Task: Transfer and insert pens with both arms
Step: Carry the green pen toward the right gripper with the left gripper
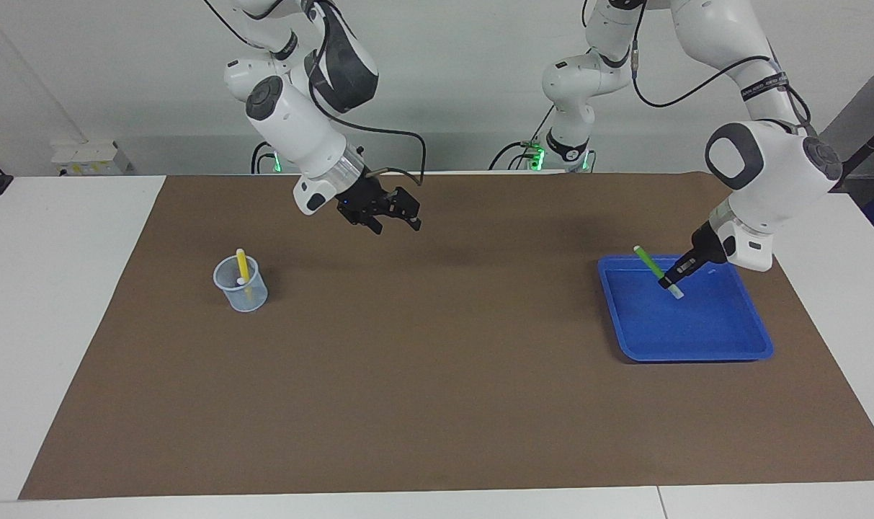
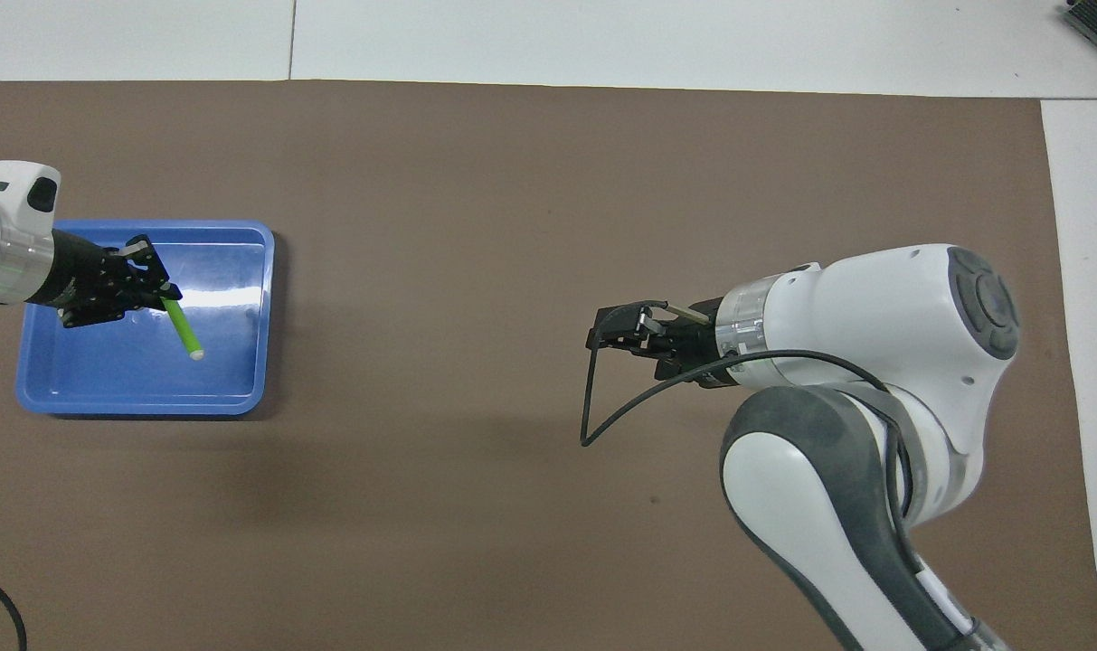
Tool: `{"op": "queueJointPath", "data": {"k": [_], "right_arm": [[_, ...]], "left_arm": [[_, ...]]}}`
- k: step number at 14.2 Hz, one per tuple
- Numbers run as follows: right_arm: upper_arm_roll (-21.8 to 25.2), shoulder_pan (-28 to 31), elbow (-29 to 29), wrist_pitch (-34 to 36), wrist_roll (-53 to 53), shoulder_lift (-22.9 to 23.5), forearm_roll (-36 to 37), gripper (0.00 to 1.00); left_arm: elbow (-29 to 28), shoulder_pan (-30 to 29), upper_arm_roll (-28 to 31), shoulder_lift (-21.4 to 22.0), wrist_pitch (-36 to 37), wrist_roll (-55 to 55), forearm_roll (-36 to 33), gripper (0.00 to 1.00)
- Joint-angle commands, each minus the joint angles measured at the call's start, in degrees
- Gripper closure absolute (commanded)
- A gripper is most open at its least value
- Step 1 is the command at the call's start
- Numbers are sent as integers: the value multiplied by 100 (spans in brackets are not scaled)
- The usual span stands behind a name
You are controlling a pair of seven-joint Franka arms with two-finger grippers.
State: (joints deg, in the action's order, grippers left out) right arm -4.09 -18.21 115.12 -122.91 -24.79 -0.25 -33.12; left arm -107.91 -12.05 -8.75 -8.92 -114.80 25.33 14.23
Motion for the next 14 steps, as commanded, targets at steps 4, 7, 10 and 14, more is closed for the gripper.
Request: {"op": "queueJointPath", "data": {"k": [4,7,10,14], "right_arm": [[-4,-86,72,-171,-184,-54,-186,0],[-4,-95,63,-171,-246,-54,-230,0],[-4,-95,72,-251,-246,-54,-353,0],[-4,-95,63,-259,-246,-54,-353,0]], "left_arm": [[-169,510,49,513,212,2060,957,100],[-222,800,48,724,169,3168,1344,100],[-572,994,48,1171,29,3819,1853,100],[-1222,1415,48,1708,-437,4707,2110,100]]}}
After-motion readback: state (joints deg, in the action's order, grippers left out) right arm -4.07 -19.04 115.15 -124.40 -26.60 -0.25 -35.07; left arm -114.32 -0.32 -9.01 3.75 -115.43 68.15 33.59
